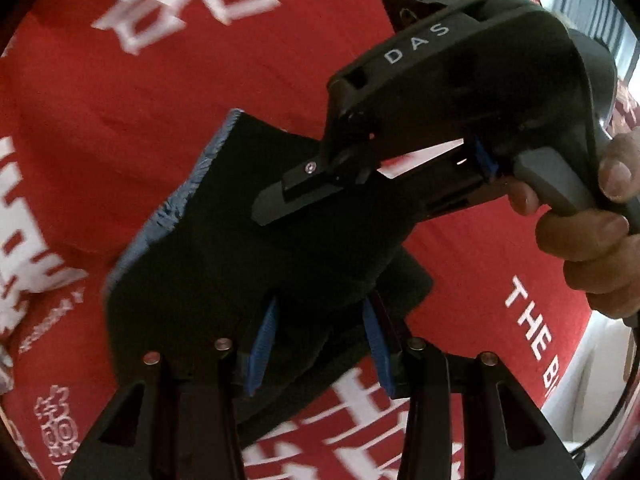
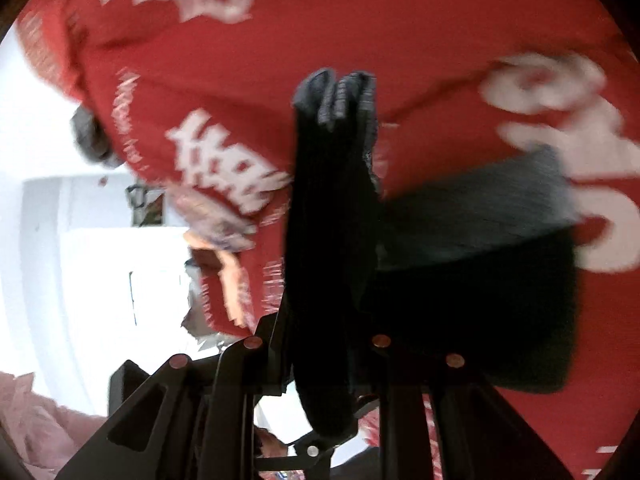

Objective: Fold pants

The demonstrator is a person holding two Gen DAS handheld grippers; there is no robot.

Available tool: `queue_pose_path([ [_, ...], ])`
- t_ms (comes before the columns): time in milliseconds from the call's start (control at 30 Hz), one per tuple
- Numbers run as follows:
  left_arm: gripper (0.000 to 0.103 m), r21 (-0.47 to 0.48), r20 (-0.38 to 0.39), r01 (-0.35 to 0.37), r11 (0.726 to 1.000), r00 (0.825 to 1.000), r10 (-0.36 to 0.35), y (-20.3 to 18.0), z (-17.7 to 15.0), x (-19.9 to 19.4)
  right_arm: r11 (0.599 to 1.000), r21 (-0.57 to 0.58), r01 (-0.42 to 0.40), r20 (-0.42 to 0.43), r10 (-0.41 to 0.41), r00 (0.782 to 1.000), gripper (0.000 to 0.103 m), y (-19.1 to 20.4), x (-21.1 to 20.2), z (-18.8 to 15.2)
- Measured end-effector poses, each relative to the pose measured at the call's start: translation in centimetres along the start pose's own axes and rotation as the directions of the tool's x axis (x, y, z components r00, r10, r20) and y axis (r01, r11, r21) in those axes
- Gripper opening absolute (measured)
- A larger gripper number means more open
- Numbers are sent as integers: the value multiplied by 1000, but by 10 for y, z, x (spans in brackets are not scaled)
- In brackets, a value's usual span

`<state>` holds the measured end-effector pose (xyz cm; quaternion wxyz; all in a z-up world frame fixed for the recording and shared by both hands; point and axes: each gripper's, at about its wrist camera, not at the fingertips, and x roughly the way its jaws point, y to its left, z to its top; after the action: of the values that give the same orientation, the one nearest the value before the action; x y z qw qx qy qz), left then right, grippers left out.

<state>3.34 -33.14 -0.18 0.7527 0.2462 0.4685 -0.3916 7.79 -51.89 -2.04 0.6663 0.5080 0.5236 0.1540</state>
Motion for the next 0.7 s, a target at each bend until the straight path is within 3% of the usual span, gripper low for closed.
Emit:
queue_pose_path([
  [167,46,8,-63,-12,1000,998,12,-16,-10,28,989,104,106,19,-108,994,25,-63,-3,-10],
  [300,51,-8,-66,-3,1000,998,3,-6,-7,8,982,89,166,29,-169,985,27,-57,-8,-10],
  [333,67,-23,-66,-16,1000,998,15,3,-6,-1,976,80,201,24,-203,979,27,-54,-10,-10],
  [367,74,-43,-54,-31,999,998,28,12,-6,-11,972,75,223,23,-225,974,27,-53,-13,-10],
  [500,74,-117,-58,-106,988,993,100,51,-8,-35,923,50,381,65,-384,921,30,-33,-33,-19],
  [633,74,-268,-169,-238,934,966,197,117,-25,-27,899,5,439,140,-435,889,30,-10,-47,-25],
  [700,74,-340,-216,-268,901,955,203,136,-41,-23,883,-44,468,160,-456,876,30,6,-42,-24],
])
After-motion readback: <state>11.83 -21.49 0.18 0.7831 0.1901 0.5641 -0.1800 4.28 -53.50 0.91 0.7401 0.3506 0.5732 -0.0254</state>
